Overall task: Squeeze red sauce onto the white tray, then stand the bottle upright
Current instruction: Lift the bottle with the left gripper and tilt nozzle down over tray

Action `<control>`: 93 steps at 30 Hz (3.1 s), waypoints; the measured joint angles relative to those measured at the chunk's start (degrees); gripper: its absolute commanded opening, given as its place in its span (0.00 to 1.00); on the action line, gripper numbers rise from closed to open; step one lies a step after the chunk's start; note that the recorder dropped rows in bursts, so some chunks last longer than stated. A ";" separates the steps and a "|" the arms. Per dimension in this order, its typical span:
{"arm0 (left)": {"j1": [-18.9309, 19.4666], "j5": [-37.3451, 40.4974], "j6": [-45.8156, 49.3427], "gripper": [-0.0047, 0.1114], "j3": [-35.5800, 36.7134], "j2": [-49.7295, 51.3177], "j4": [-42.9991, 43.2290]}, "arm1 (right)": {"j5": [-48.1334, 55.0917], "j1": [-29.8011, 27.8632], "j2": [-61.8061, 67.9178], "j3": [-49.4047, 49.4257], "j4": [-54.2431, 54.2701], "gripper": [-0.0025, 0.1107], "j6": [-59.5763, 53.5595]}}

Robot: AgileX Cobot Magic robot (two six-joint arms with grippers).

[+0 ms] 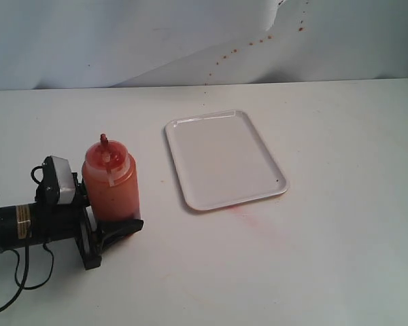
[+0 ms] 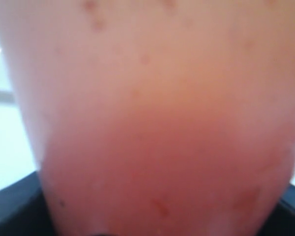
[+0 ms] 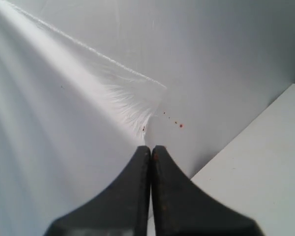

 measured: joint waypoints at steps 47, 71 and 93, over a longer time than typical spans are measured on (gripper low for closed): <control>-11.49 24.88 -3.88 0.04 -22.91 -11.08 -33.59 | -22.04 29.94 47.90 -35.54 3.81 0.02 -62.92; -19.70 69.11 25.96 0.04 -43.86 -11.08 -16.58 | -16.11 29.94 63.16 -35.54 8.99 0.02 -69.45; -28.19 81.23 30.67 0.04 -54.21 -11.08 33.33 | 10.92 27.18 80.86 -58.12 5.70 0.04 -57.60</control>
